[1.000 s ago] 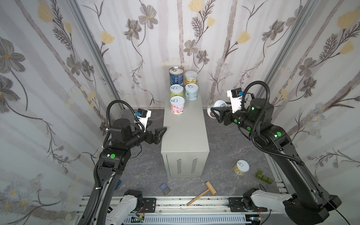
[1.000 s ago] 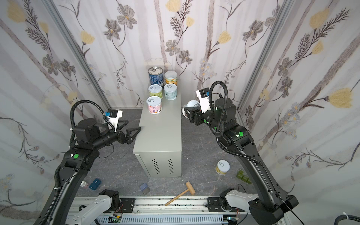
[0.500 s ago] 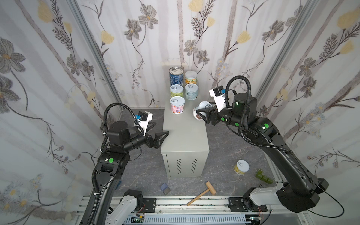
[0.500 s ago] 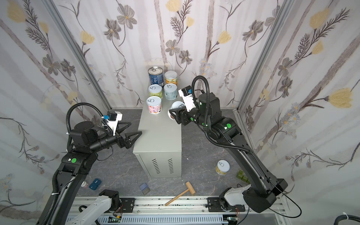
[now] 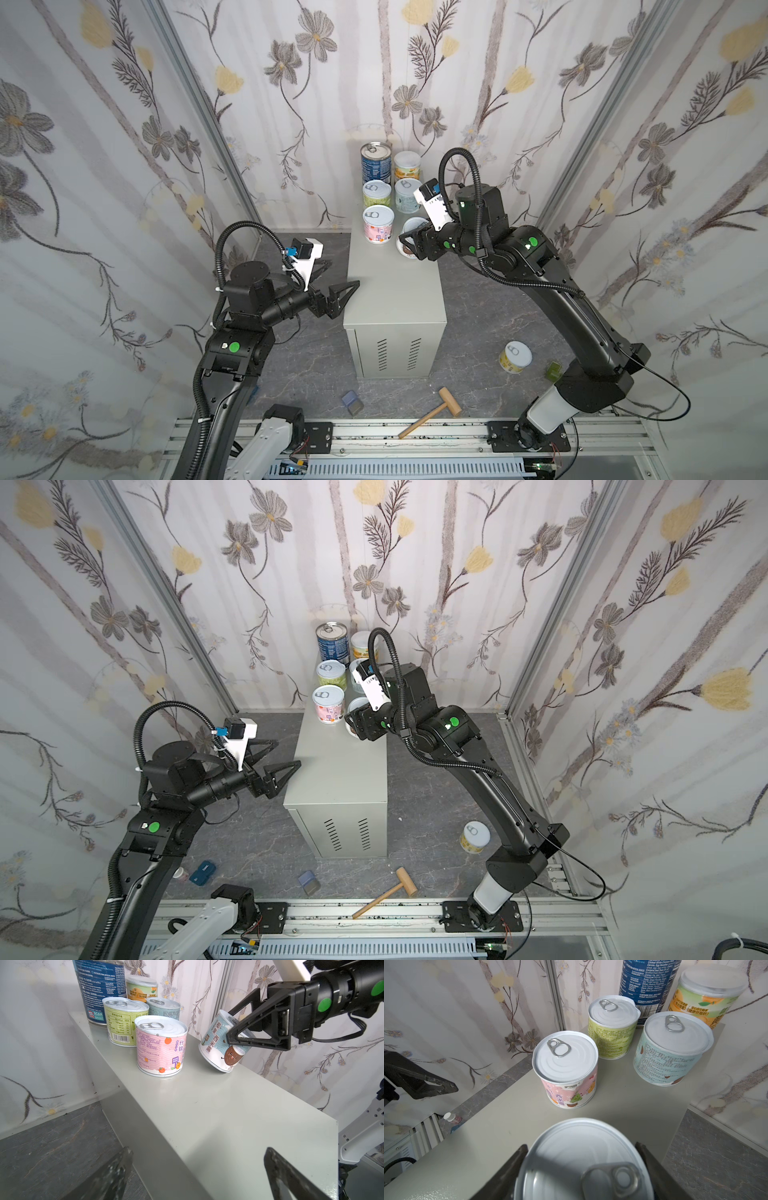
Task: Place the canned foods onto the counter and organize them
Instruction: 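Carry the pale-teal can with the right gripper over the cabinet top, then lower the pale-teal can beside the pink-label can with the right gripper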
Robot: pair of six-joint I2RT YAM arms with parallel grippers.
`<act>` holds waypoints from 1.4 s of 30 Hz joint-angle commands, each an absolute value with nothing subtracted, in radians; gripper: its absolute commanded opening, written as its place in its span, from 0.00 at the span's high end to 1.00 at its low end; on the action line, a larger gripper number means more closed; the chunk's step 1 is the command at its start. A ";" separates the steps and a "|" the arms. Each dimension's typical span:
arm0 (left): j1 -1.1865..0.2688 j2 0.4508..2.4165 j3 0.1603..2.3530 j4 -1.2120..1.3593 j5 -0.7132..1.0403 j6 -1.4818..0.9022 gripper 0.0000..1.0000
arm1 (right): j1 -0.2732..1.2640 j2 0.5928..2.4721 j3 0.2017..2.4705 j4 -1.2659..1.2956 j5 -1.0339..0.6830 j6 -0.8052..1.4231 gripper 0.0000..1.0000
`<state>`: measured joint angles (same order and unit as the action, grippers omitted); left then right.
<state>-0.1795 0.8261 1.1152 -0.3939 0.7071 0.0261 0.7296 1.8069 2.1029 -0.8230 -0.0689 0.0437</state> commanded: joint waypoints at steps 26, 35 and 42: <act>-0.170 0.819 1.106 -0.356 0.690 0.034 0.00 | 0.734 1.838 2.224 -0.890 0.037 -0.002 0.02; -0.170 0.822 1.104 -0.349 0.695 0.026 0.00 | 0.737 1.540 1.734 -0.574 -0.011 0.048 0.00; -0.169 0.828 1.102 -0.343 0.704 0.022 0.00 | 0.738 1.434 1.512 -0.345 -0.019 0.104 0.01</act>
